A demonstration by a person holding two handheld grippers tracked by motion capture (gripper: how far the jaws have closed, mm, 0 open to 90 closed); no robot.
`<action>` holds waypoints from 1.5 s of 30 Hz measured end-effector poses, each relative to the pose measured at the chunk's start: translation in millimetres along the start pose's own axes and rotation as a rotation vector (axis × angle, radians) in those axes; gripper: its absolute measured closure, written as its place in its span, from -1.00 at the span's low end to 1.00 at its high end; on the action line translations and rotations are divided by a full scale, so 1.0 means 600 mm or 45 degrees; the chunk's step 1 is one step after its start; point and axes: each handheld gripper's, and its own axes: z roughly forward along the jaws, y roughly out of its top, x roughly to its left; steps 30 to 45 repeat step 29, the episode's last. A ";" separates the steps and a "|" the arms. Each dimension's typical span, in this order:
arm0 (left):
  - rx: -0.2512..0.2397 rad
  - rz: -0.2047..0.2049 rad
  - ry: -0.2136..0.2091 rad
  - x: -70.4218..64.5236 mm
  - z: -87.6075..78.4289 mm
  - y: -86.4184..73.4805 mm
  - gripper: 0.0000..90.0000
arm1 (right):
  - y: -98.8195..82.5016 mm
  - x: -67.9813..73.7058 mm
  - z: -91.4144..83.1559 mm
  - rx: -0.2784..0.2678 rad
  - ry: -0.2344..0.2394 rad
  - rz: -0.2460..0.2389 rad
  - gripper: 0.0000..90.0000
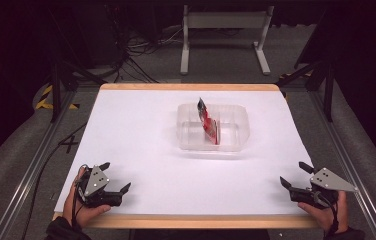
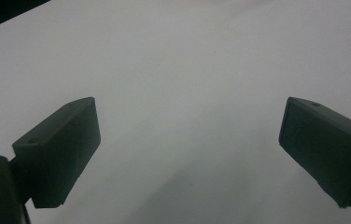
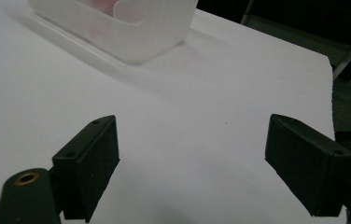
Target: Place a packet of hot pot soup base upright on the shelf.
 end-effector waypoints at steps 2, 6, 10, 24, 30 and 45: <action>0.002 0.000 -0.001 -0.001 0.000 0.000 -0.86 | -0.002 -0.003 0.000 0.009 -0.006 0.011 -0.61; 0.003 0.002 0.002 0.000 0.000 0.000 -0.86 | -0.002 -0.003 0.001 0.006 -0.009 0.019 -0.61; 0.004 0.000 0.000 0.000 0.001 0.000 -0.86 | -0.001 0.000 0.003 0.014 -0.003 -0.007 -0.61; 0.018 0.004 0.002 0.000 0.003 -0.001 -0.86 | -0.001 0.003 0.006 0.031 0.000 -0.037 -0.61; 0.020 0.006 0.002 0.000 0.003 -0.001 -0.86 | -0.001 0.001 0.005 0.023 0.007 -0.027 -0.61; 0.020 0.006 0.002 0.000 0.003 -0.001 -0.86 | -0.001 0.001 0.005 0.023 0.007 -0.027 -0.61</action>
